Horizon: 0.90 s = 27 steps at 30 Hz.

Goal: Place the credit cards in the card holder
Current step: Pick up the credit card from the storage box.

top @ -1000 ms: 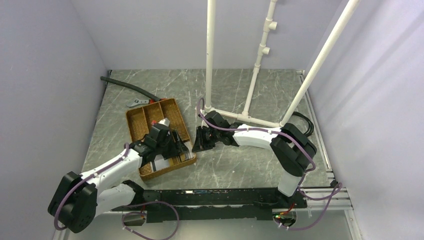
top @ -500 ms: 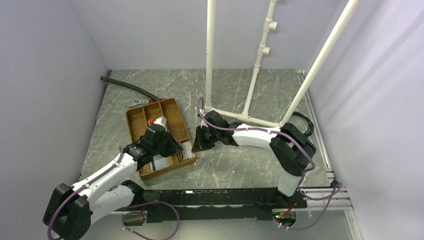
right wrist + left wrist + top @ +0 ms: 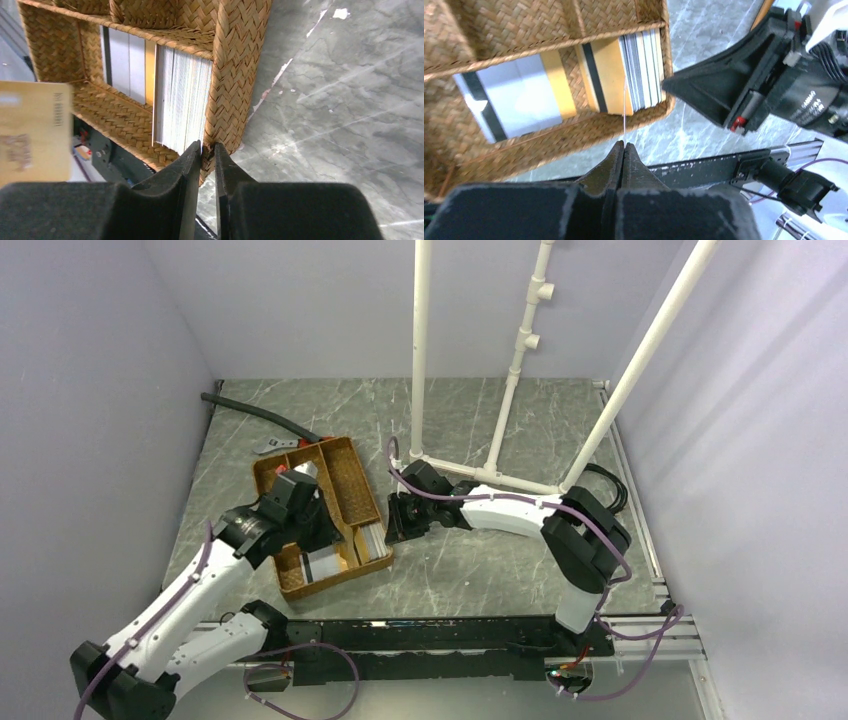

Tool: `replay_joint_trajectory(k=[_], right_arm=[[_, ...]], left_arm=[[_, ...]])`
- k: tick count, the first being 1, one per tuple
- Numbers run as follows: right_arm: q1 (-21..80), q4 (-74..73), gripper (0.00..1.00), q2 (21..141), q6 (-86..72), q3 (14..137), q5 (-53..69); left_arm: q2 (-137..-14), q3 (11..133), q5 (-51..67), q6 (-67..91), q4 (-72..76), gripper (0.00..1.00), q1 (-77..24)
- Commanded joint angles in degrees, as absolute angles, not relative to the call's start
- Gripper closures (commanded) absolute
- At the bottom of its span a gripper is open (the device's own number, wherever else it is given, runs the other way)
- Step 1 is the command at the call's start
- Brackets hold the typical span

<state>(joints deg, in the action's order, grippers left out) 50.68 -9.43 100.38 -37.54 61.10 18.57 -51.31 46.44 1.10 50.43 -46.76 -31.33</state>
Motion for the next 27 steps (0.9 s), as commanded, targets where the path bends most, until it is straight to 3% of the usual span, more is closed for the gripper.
replay_joint_trajectory(k=[1,4,7,11,17,27], right_arm=[[51.0,-18.3,0.81,96.6,-30.8,64.5,12.2],[48.8,-13.9,0.70,90.8,-32.0,59.4,16.9],[44.8,1.7,0.52,81.7,-39.2,49.5,28.9],[43.7,17.6,0.36,72.8,-49.4,41.6,31.5],[43.0,32.9,0.36,68.0,-60.1,36.0,29.8],[37.5,39.8,0.60,65.0,-67.4,30.0,27.7]], left_arm=[[-47.3,52.3,1.4,46.4,-59.6,1.00,-31.5],[-41.4,50.3,5.9,42.7,-49.7,1.00,-31.6],[-34.9,43.6,11.3,42.9,-31.1,1.00,-31.6],[-34.5,37.8,15.5,46.3,-13.2,1.00,-31.5],[-41.8,31.9,19.6,54.6,12.1,1.00,-31.5],[-52.8,29.3,22.7,62.7,33.9,1.00,-31.6]])
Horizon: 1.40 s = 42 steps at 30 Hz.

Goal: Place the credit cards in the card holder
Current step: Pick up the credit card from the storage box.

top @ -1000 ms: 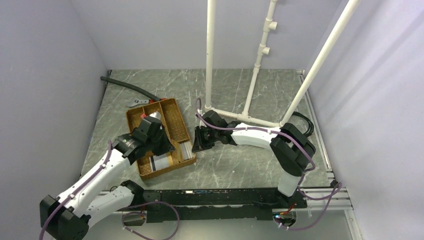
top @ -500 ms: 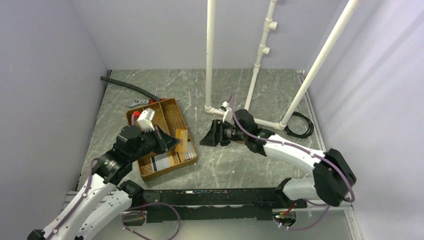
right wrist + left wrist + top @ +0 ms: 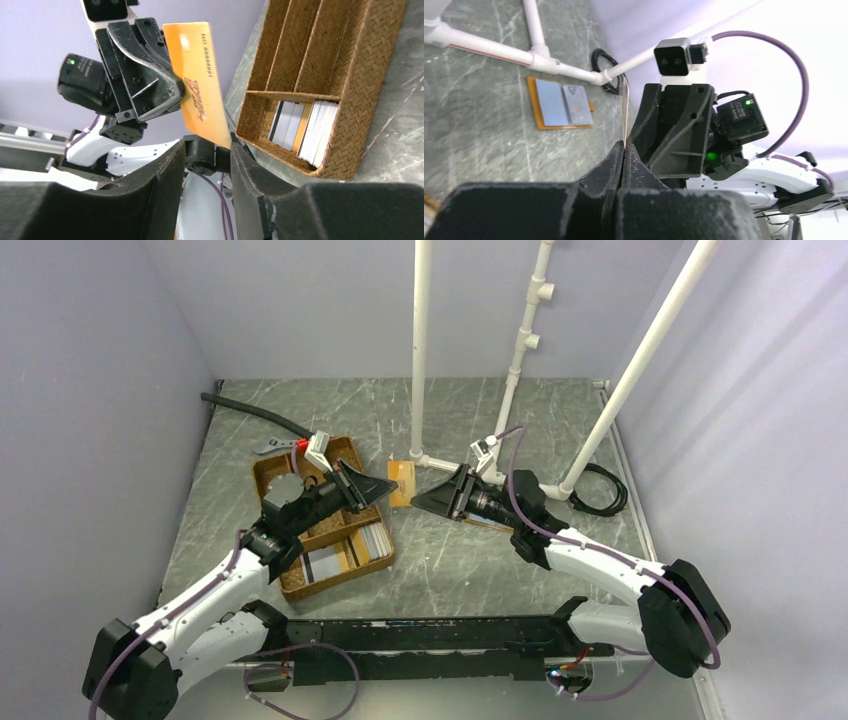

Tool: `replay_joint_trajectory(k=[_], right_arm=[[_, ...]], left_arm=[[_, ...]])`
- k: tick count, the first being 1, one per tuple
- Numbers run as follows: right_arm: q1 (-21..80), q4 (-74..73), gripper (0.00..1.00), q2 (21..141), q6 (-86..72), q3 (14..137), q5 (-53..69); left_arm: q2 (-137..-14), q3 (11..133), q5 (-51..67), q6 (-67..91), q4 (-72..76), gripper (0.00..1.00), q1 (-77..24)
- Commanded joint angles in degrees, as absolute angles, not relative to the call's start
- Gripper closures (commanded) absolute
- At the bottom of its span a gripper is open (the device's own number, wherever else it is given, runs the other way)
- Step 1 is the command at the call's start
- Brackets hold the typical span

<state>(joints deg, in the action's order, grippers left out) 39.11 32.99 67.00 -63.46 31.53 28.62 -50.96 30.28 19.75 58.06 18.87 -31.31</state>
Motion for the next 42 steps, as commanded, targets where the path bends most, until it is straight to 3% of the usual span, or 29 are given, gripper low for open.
replay_joint_trajectory(k=[1,8,16,19,24,26,30,31,33,35,36,39,42], right_arm=[[36.8,40.3,0.61,64.6,-67.7,29.4,27.5],[31.1,39.7,0.57,61.2,-67.2,27.9,30.3],[30.7,43.0,0.59,61.5,-69.0,28.6,32.3],[30.3,45.1,0.66,61.1,-70.3,27.8,32.5],[27.4,39.8,0.88,58.3,-69.0,25.9,32.6],[25.7,40.6,0.91,57.6,-69.4,24.1,34.1],[23.6,42.9,0.85,57.5,-70.4,22.2,36.3],[23.3,42.3,0.86,57.1,-70.1,22.0,36.2],[22.2,40.5,1.00,56.2,-69.4,21.4,36.2],[19.8,35.7,1.00,53.5,-68.3,19.9,34.9],[18.3,29.4,1.00,51.5,-65.8,19.8,33.5],[15.0,-2.7,1.00,47.3,-51.1,25.7,19.2],[13.0,-18.8,1.00,49.2,-40.0,30.4,9.1]], left_arm=[[-53.4,29.3,23.0,63.1,34.6,1.00,-31.5],[-55.3,29.7,23.4,63.8,35.8,1.00,-31.8],[-60.4,30.7,23.2,64.2,41.6,1.00,-34.8],[-62.9,31.7,22.9,63.8,42.7,1.00,-36.5],[-66.1,32.2,23.0,64.1,45.1,1.00,-37.8],[-67.9,31.8,22.8,64.8,47.3,1.00,-38.2],[-73.4,33.0,23.6,66.3,52.5,1.00,-39.5],[-74.9,33.6,23.8,66.5,53.6,1.00,-40.0],[-78.0,34.9,24.3,66.9,55.4,1.00,-40.9],[-80.6,36.6,24.6,66.8,54.9,1.00,-41.2],[-81.2,37.4,24.2,66.5,51.7,0.97,-41.1],[-82.4,42.6,18.4,64.5,29.6,0.37,-41.1],[-89.3,54.7,17.8,59.3,3.0,0.10,-41.0]])
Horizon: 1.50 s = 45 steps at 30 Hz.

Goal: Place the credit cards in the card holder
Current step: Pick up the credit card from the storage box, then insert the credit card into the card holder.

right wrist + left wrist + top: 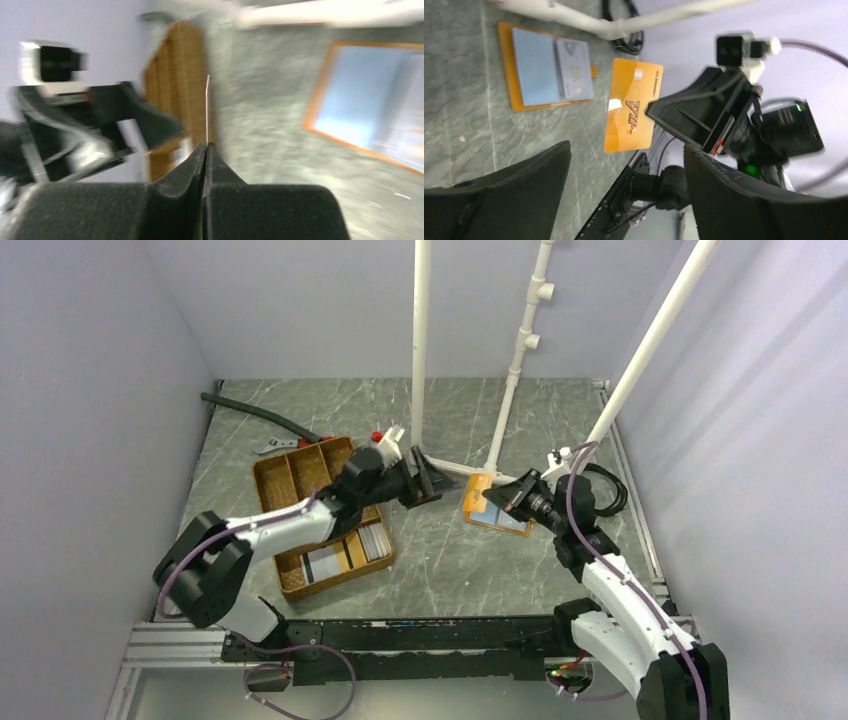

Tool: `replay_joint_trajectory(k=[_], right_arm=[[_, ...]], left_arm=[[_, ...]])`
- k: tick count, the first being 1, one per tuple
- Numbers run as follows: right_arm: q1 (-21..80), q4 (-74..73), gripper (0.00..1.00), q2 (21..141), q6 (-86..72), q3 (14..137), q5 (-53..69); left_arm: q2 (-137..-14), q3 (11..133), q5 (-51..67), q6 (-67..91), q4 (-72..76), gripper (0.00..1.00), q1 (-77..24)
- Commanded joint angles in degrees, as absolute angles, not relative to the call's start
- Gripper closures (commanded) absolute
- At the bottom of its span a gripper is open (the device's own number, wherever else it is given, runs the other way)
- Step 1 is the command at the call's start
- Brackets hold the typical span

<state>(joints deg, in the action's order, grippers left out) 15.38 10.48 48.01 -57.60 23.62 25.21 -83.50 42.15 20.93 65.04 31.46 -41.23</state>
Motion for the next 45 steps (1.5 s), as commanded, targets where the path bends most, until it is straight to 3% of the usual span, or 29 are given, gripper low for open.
replay_joint_trajectory(k=[1,4,11,14,19,28,45], right_arm=[[12.1,-22.1,1.00,51.6,-36.8,32.2,8.5],[8.0,-25.7,1.00,57.6,-31.1,34.2,12.6],[-1.6,-22.0,1.00,64.2,-27.5,34.9,26.3],[-3.5,-20.8,1.00,68.2,-26.5,35.4,30.9],[-4.3,-17.9,1.00,69.9,-26.4,34.9,33.3],[-4.3,-13.6,1.00,73.4,-27.6,34.0,34.3],[-4.3,-6.8,1.00,80.5,-28.8,34.2,32.5]], left_arm=[[-92.4,58.3,18.5,57.4,-0.3,0.08,-41.0],[-99.8,63.8,22.7,55.5,1.0,0.12,-41.2],[-114.2,73.3,28.6,52.2,5.7,0.65,-42.9],[-117.3,75.8,28.4,51.0,6.2,0.80,-44.5],[-119.6,77.2,26.7,50.1,6.1,0.94,-45.4],[-123.4,80.5,26.5,50.4,4.3,1.00,-45.4],[-126.7,80.8,20.1,50.2,-6.1,1.00,-44.5]])
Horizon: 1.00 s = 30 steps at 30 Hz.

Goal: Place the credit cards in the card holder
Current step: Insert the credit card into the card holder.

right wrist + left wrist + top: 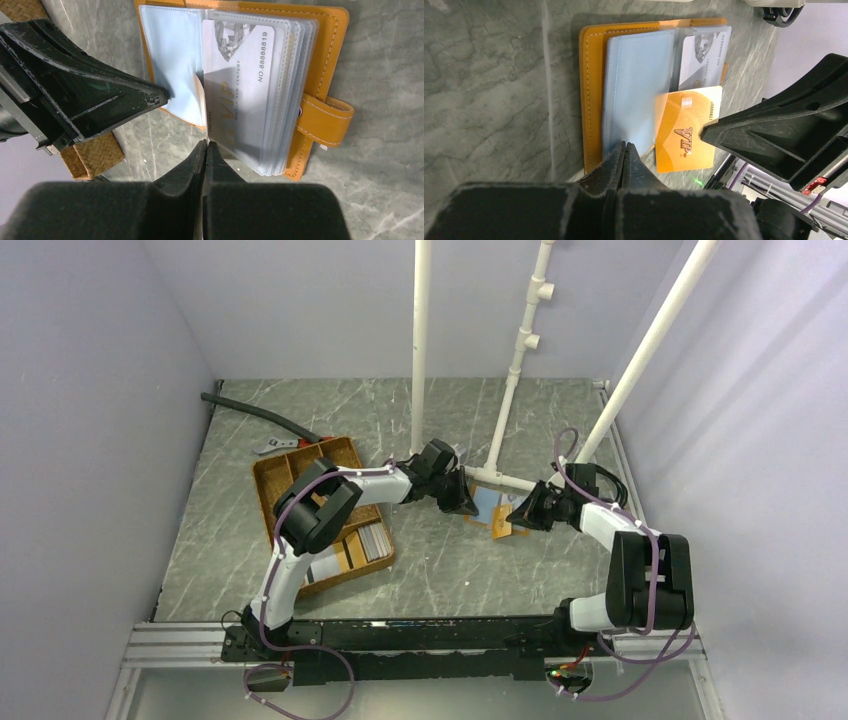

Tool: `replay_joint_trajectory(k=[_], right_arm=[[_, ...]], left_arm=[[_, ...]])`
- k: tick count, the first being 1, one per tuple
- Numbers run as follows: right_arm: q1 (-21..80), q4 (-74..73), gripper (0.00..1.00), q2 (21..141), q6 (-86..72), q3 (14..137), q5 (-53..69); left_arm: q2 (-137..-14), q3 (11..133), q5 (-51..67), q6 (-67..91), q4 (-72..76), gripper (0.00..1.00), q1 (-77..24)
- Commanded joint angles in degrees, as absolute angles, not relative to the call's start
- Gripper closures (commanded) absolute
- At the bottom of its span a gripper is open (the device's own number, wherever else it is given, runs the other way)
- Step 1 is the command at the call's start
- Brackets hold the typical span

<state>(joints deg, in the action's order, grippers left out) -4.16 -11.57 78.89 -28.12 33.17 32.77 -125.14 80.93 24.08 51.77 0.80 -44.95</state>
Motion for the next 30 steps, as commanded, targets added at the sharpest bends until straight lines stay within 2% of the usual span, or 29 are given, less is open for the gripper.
replay_joint_trajectory(k=[1,26,30], right_arm=[[-4.3,-6.0,1.00,80.9,-28.9,34.2,32.4],[-4.3,2.1,1.00,89.4,-29.4,39.5,33.0],[-4.2,3.0,0.96,90.1,-31.0,37.8,34.9]], left_arm=[[-126.8,80.9,20.2,50.1,-6.2,1.00,-44.5],[-128.5,82.4,21.0,48.1,-8.1,1.00,-44.5],[-128.2,82.8,20.6,47.5,-8.7,1.00,-44.4]])
